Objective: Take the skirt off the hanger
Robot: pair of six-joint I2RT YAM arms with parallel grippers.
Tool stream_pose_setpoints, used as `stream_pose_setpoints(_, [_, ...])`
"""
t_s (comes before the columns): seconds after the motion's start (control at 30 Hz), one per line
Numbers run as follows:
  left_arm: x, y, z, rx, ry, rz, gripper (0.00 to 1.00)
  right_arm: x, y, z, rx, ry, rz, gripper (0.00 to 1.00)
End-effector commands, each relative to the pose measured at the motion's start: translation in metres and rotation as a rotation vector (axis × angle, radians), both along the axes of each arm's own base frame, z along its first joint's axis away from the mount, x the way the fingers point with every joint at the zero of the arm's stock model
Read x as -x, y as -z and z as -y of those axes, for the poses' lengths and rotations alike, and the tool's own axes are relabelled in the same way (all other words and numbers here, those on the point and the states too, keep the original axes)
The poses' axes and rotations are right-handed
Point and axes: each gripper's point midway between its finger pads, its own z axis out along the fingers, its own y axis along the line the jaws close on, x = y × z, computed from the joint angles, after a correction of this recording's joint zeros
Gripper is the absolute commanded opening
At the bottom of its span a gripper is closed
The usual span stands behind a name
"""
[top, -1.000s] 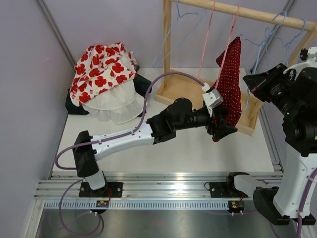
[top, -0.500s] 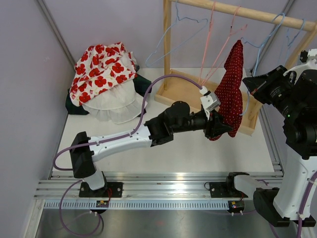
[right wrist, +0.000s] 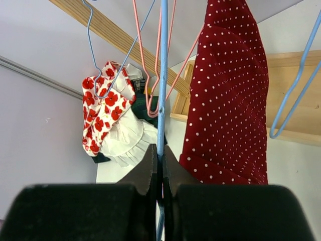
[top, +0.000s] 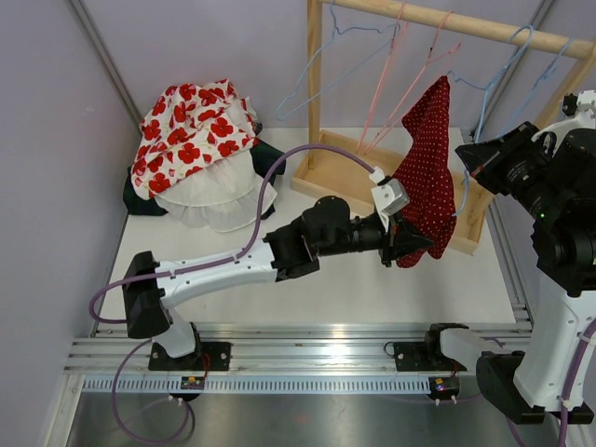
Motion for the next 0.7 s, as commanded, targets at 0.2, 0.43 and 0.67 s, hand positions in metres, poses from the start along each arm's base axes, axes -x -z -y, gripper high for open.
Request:
stream_pose_setpoints(0.2, [0.094,0.082,-0.031,-0.169,0.096,-0.019,0.0,-0.023,-0.057,0.015,0.055,0.073,0.17,0.0])
stream_pose_setpoints(0.43, [0.15,0.206,-0.112,-0.423,0.021,-0.177,0.0,-0.057,-0.075,0.025,0.093,0.123,0.19,0.0])
stream_pose_setpoints(0.67, [0.156,0.191,-0.152,-0.383,-0.1,-0.237,0.0,-0.112,-0.056,0.046,0.142,0.229,0.155,0.0])
